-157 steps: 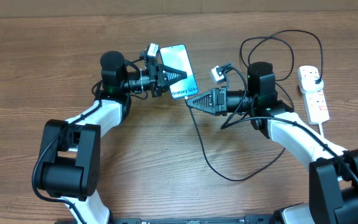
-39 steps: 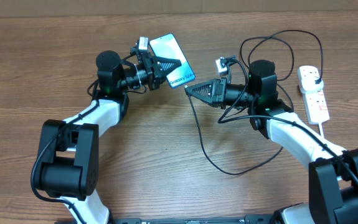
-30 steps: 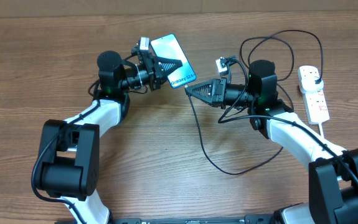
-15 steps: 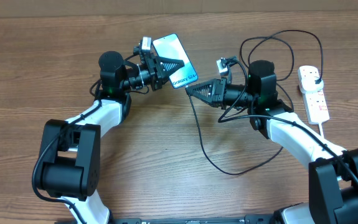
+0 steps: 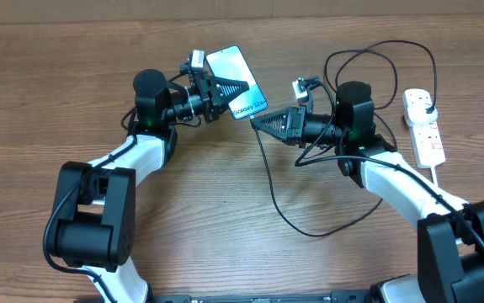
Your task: Plug charger to phone and switch on socket
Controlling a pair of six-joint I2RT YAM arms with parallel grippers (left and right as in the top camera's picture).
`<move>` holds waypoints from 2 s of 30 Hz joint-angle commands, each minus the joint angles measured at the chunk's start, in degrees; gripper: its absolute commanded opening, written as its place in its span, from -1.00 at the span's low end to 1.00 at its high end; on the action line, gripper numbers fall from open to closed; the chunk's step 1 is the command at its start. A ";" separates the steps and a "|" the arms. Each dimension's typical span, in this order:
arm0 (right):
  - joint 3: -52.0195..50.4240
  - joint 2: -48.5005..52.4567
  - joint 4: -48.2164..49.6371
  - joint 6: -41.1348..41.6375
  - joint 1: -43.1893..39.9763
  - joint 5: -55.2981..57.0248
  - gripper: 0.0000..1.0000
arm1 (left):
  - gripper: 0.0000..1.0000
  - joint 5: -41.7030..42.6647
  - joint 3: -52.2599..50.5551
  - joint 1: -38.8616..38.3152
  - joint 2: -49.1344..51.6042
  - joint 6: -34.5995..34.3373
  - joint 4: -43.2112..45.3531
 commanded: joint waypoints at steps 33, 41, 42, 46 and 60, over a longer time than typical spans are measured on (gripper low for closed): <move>0.09 0.22 0.59 1.14 -1.07 -0.74 -0.92 | -0.91 1.84 1.11 0.35 -1.46 1.14 0.76; 0.09 0.22 1.03 1.14 -1.07 -0.74 -0.92 | -0.91 1.84 1.11 0.26 -1.46 1.16 0.76; 0.09 0.22 1.03 1.14 -1.07 -0.74 -0.92 | -0.91 1.84 1.11 0.26 -1.46 1.16 0.76; 0.09 0.22 1.03 1.14 -1.07 -0.70 -0.92 | -0.91 1.84 1.11 0.04 -1.46 1.16 0.76; 0.09 0.22 1.03 1.16 -1.05 -1.09 -0.92 | -0.91 1.84 1.11 -0.17 -1.46 1.20 0.74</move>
